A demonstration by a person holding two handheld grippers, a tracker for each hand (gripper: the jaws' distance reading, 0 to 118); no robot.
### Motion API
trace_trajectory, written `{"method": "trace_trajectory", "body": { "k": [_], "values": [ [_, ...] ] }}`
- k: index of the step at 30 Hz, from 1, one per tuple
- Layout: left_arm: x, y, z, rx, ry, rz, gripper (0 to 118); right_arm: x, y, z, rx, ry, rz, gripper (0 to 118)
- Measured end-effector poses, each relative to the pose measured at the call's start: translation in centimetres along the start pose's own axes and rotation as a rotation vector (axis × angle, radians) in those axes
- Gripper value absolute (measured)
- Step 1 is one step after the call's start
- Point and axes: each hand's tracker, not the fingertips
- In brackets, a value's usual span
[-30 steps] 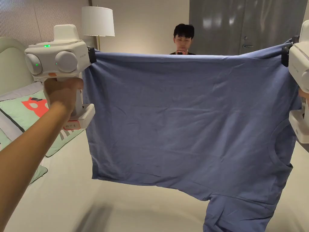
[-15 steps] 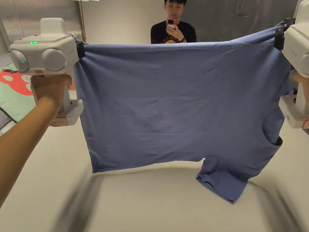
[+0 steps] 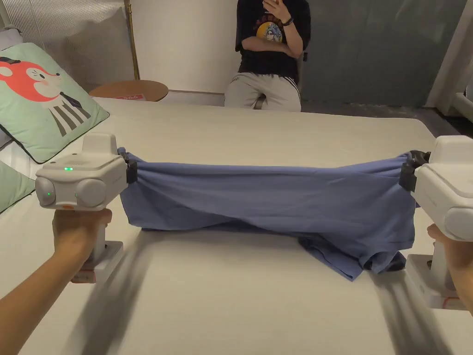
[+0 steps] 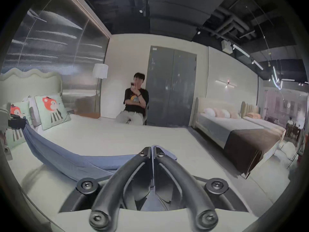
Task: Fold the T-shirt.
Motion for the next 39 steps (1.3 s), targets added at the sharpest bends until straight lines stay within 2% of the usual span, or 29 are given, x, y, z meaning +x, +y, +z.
{"method": "trace_trajectory", "body": {
  "k": [4,16,25,30,35,39],
  "values": [
    [-1.3,-5.3,3.4,-0.095,-0.02,0.02,1,0.6,-4.6,3.6,-0.083,0.039,-0.047,1],
    [-3.8,-15.7,16.3,-0.219,-0.047,-0.029,1,1.9,-13.6,19.6,-0.2,0.041,-0.167,1],
    [-5.7,-21.8,22.7,-0.34,-0.06,-0.025,1,2.3,-18.5,28.6,-0.333,0.039,-0.184,1],
    [-7.0,-24.9,24.5,-0.415,-0.051,-0.017,1,2.0,-21.9,30.9,-0.453,0.026,-0.187,1],
    [-7.4,-26.4,24.2,-0.478,-0.046,-0.008,2,1.4,-25.0,29.9,-0.597,-0.004,-0.154,1],
    [-7.2,-25.6,23.8,-0.492,-0.037,-0.012,5,0.9,-24.7,29.6,-0.594,-0.01,-0.142,2]
  ]
}}
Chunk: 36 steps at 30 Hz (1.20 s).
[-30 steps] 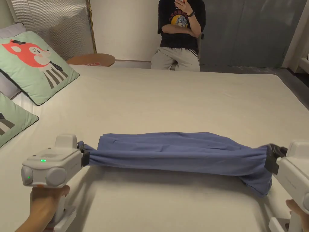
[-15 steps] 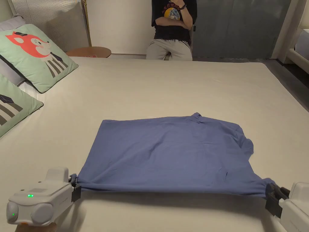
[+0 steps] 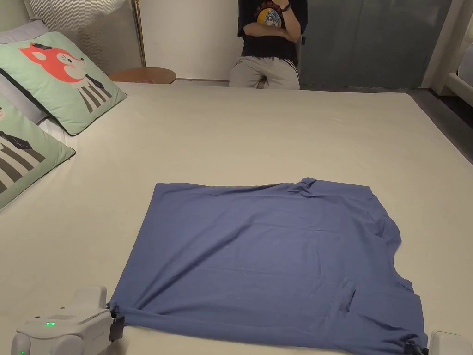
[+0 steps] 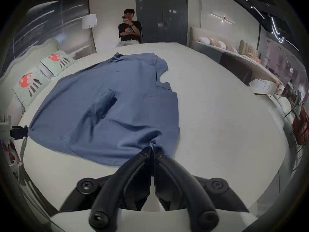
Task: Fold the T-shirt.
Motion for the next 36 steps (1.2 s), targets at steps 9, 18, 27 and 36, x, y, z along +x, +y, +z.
{"method": "trace_trajectory", "body": {
  "k": [9,18,27,36],
  "values": [
    [4.3,5.9,6.1,0.236,-0.059,0.048,109,-2.9,7.9,5.3,0.263,0.044,-0.024,110],
    [9.0,10.6,13.3,0.66,-0.05,0.018,109,-7.0,13.8,11.8,0.622,0.039,0.012,109],
    [10.4,10.7,14.0,0.779,-0.015,0.005,1,-8.8,13.7,13.1,0.727,-0.021,0.1,8],
    [10.7,10.7,13.2,0.718,-0.043,-0.061,0,-8.9,13.9,13.2,0.747,-0.029,0.13,0]
  ]
}}
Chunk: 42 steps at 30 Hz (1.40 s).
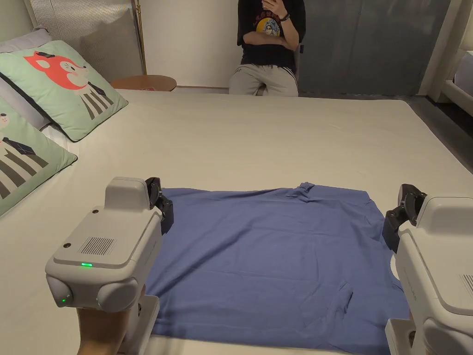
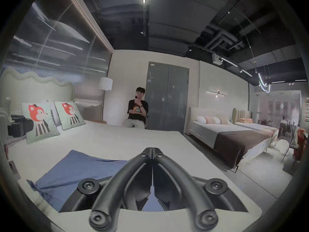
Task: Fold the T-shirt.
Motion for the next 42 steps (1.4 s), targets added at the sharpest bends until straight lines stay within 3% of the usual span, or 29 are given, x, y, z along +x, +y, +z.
{"method": "trace_trajectory", "body": {
  "k": [10,12,13,14,15,16,17,22,25,27,28,29,30,31,35,39,40,42],
  "values": [
    [-4.7,-4.9,-1.1,-0.414,-0.043,0.009,0,0.1,-0.3,-0.3,-0.014,0.016,0.0,0],
    [-6.1,-6.1,-1.2,-0.49,-0.03,0.035,6,0.1,-0.4,-0.5,-0.02,0.019,0.0,0],
    [-6.7,-6.7,-1.0,-0.503,-0.026,0.066,21,0.1,-0.5,-0.6,-0.023,0.022,0.0,0],
    [-7.0,-7.3,-0.8,-0.543,-0.028,0.074,57,0.0,-0.5,-0.8,-0.028,0.022,0.003,0],
    [-7.4,-7.9,-0.8,-0.594,-0.029,0.077,81,0.0,-0.5,-0.9,-0.031,0.023,0.005,0],
    [-7.7,-8.7,-0.9,-0.633,-0.015,0.076,98,-0.1,-0.5,-1.1,-0.033,0.024,0.007,0],
    [-7.9,-9.3,-0.8,-0.648,0.003,0.07,104,-0.1,-0.6,-1.1,-0.036,0.025,0.007,0],
    [-9.6,-12.5,-1.2,-0.716,0.043,0.101,103,-0.3,-0.9,-1.4,-0.052,0.033,0.01,0],
    [-9.8,-14.3,-1.2,-0.746,0.052,0.115,96,-0.4,-1.1,-1.4,-0.062,0.035,0.015,0],
    [-9.8,-15.2,-1.2,-0.77,0.045,0.12,68,-0.3,-1.3,-1.4,-0.069,0.035,0.017,0],
    [-9.6,-15.6,-1.2,-0.774,0.041,0.116,48,-0.3,-1.5,-1.4,-0.073,0.035,0.019,0],
    [-9.4,-16.0,-1.4,-0.781,0.028,0.11,9,-0.2,-1.6,-1.5,-0.079,0.034,0.02,0],
    [-9.4,-16.5,-1.3,-0.792,-0.004,0.111,3,-0.1,-1.8,-1.5,-0.085,0.034,0.019,0],
    [-9.3,-16.7,-1.5,-0.813,-0.072,0.136,3,0.1,-1.9,-1.5,-0.092,0.034,0.017,0],
    [-8.4,-15.9,-1.1,-0.764,-0.015,0.086,3,1.1,-3.1,-1.1,-0.132,0.019,0.014,0],
    [-8.4,-14.5,-0.8,-0.729,-0.027,0.117,3,2.7,-6.4,-0.9,-0.298,0.025,-0.021,2],
    [-8.3,-14.2,-0.8,-0.717,-0.026,0.119,3,3.2,-7.6,-0.8,-0.353,0.023,-0.035,12],
    [-8.0,-13.6,-0.7,-0.704,-0.027,0.113,3,4.1,-10.2,-0.9,-0.483,0.036,-0.08,67]
  ]
}}
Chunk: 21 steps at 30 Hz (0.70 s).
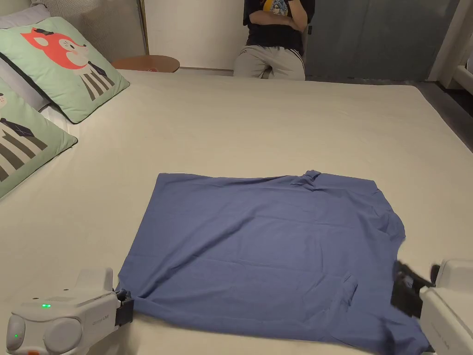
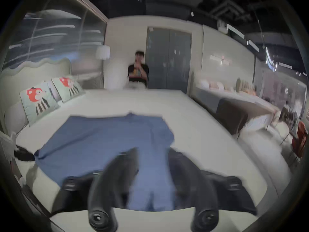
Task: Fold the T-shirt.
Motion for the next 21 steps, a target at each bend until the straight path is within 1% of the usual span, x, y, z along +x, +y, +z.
{"method": "trace_trajectory", "body": {
  "k": [2,3,6,9,10,11,12,13,14,15,16,19,21],
  "values": [
    [0.1,0.3,0.0,0.005,0.001,-0.006,3,0.9,-2.4,-1.2,-0.094,0.01,-0.038,106],
    [0.2,0.3,0.1,0.008,0.003,-0.008,3,1.1,-3.4,-1.6,-0.126,0.007,-0.043,111],
    [0.3,0.4,0.2,0.011,0.006,-0.016,3,1.5,-5.7,-2.5,-0.206,-0.011,-0.035,110],
    [0.6,0.4,0.4,0.01,0.008,-0.013,3,1.7,-7.0,-3.2,-0.23,-0.006,-0.054,109],
    [0.6,0.4,0.4,0.008,0.008,-0.01,3,1.7,-7.3,-3.4,-0.236,-0.007,-0.06,105],
    [0.5,0.4,0.3,0.004,0.009,-0.008,3,1.8,-7.4,-3.5,-0.239,-0.005,-0.06,90],
    [0.3,0.4,0.1,0.001,0.01,-0.007,3,1.9,-7.5,-3.7,-0.245,0.004,-0.065,70],
    [0.3,0.3,0.0,-0.002,0.011,-0.007,3,2.0,-7.6,-3.9,-0.249,0.013,-0.069,36],
    [0.3,0.2,0.0,-0.004,0.011,-0.005,3,2.1,-7.8,-4.2,-0.257,0.016,-0.073,7],
    [0.3,0.2,0.0,-0.005,0.011,-0.004,3,2.0,-7.9,-4.3,-0.275,0.017,-0.071,6],
    [0.3,0.3,0.0,-0.007,0.01,-0.001,3,2.0,-7.9,-4.2,-0.283,0.042,-0.071,6],
    [0.3,0.5,0.1,0.003,0.012,0.004,3,1.9,-7.4,-3.3,-0.234,0.022,-0.068,6],
    [0.3,1.0,0.1,0.012,0.012,0.009,3,1.8,-6.3,-3.0,-0.214,0.034,-0.069,6]
  ]
}}
